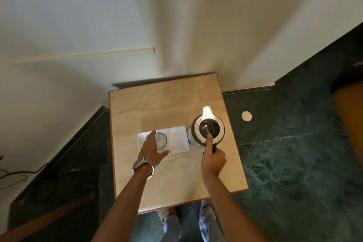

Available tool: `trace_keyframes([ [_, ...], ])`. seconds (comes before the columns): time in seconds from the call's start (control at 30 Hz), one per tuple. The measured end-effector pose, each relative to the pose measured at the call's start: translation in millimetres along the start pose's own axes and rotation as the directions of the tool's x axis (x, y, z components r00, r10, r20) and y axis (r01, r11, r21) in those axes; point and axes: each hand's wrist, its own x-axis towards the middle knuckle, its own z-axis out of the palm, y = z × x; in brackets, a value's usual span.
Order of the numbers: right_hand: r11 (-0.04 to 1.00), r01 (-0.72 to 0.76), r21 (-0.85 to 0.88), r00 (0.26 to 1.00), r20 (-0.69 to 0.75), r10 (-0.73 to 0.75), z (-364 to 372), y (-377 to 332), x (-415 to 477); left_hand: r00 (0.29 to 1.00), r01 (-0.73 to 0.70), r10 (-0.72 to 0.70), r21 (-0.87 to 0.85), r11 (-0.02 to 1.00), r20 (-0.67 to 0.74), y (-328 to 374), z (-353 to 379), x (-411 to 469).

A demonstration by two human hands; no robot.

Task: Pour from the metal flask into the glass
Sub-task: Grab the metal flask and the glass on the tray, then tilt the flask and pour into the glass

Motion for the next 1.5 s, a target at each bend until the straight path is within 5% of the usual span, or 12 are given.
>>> trace_keyframes([
  [0.3,0.992,0.111,-0.066,0.994,0.021,-0.11,-26.5,0.9,32.3,0.975,0.098,-0.141,-0.231,0.968,-0.174,-6.2,15.1,18.0],
  [0.53,0.929,0.322,-0.18,0.931,0.236,-0.277,-81.4,-31.6,30.9,0.976,0.02,-0.078,-0.276,0.961,-0.202,11.6,-15.5,-30.5],
  [1.03,0.635,0.674,-0.377,0.676,0.661,-0.325,-194.8,-206.6,-70.3,0.964,-0.119,0.031,-0.323,0.939,-0.265,114.2,-156.6,-245.8],
  [1.5,0.33,0.854,-0.403,0.51,0.772,-0.379,-206.7,-254.3,-117.2,0.961,-0.155,0.038,-0.42,0.894,-0.275,139.5,-165.7,-298.6],
])
